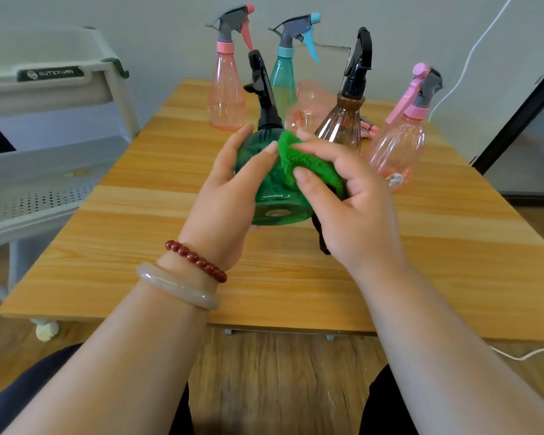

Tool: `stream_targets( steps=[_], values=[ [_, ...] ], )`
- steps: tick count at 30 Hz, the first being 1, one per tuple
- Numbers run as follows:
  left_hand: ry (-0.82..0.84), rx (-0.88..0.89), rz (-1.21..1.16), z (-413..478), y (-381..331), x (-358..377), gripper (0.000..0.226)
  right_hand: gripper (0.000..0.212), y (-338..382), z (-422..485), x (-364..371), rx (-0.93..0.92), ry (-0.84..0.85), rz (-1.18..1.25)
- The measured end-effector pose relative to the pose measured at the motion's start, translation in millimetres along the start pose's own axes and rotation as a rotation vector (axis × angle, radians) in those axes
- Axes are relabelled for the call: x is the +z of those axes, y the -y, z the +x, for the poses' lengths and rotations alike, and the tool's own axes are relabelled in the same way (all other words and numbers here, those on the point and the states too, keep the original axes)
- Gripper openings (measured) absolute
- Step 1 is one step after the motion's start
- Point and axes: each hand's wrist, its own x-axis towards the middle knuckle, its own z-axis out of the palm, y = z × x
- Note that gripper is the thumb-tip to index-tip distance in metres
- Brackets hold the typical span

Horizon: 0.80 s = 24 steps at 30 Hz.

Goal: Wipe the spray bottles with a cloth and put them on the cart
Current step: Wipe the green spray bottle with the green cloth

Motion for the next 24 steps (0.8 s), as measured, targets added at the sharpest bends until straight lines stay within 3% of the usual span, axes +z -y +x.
stream_targets(
  steps=[4, 9, 11, 16, 18, 21, 24],
  values=[
    [-0.007, 0.015, -0.043, 2, -2, -5, 0.046, 0.027, -1, 0, -2, -0.049, 0.083, 0.068],
    [0.033, -0.033, 0.011, -2, 5, 3, 0.043, 0.022, -11, 10, -1, 0.160, -0.133, 0.047],
    [0.033, -0.053, 0.009, -5, 9, 6, 0.043, 0.031, -14, 12, -2, 0.236, -0.135, 0.075],
    [-0.018, -0.014, -0.037, -1, 10, 5, 0.042, 0.023, -7, 5, -6, -0.042, -0.026, 0.060],
    [-0.007, -0.004, -0.028, 0, 9, 4, 0.042, 0.021, -8, 8, -8, -0.073, -0.030, 0.009],
    [0.059, -0.004, 0.006, -2, 11, 7, 0.040, 0.022, -15, 14, -12, 0.074, -0.158, -0.021],
    [0.049, -0.015, -0.032, -3, 14, 9, 0.040, 0.024, -15, 13, -14, 0.153, -0.170, 0.032]
  ],
)
